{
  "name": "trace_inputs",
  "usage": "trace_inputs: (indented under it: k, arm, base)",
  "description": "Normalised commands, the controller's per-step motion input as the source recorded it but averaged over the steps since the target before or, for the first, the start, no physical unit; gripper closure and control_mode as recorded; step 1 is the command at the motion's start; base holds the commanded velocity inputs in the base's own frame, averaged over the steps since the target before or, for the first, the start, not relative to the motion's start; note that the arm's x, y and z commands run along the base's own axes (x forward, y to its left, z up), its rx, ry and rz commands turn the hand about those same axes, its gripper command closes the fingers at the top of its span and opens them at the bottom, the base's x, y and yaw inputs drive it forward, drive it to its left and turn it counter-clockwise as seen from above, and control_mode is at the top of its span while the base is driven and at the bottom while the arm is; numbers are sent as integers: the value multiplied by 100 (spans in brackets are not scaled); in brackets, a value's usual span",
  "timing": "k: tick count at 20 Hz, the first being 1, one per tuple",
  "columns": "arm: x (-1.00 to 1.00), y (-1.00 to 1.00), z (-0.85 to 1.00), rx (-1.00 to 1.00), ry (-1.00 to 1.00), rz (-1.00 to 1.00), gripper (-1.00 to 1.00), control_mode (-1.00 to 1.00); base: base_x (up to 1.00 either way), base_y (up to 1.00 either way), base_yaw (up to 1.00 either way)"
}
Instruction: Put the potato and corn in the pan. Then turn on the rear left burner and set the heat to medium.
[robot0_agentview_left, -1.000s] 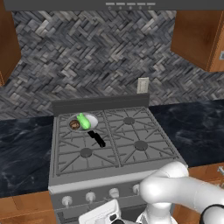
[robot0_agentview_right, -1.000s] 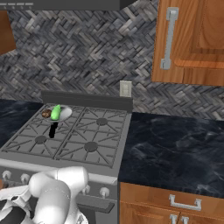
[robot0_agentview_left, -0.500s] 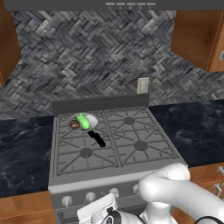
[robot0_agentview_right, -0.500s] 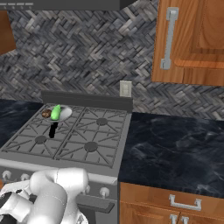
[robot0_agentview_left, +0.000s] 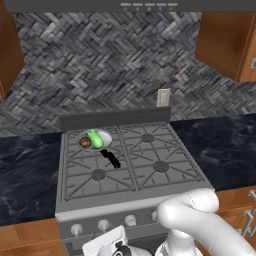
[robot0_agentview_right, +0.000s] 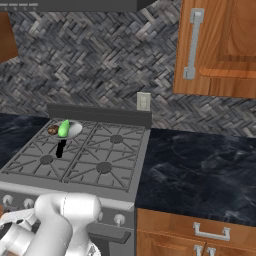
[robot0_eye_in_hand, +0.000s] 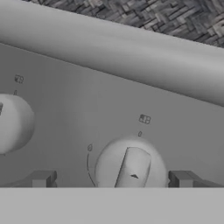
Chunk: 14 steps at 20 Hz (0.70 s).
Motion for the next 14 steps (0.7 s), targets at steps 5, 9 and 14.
trace_inputs:
  k: [5, 9, 14]
  arm:
    - [0, 0, -21, 4, -3, -1, -100, -100]
    - [0, 0, 0, 4, -7, -3, -100, -100]
    - [4, 0, 0, 4, -8, -4, -100, -100]
  base:
    - [0, 0, 0]
    - [0, 0, 0]
    - [0, 0, 0]
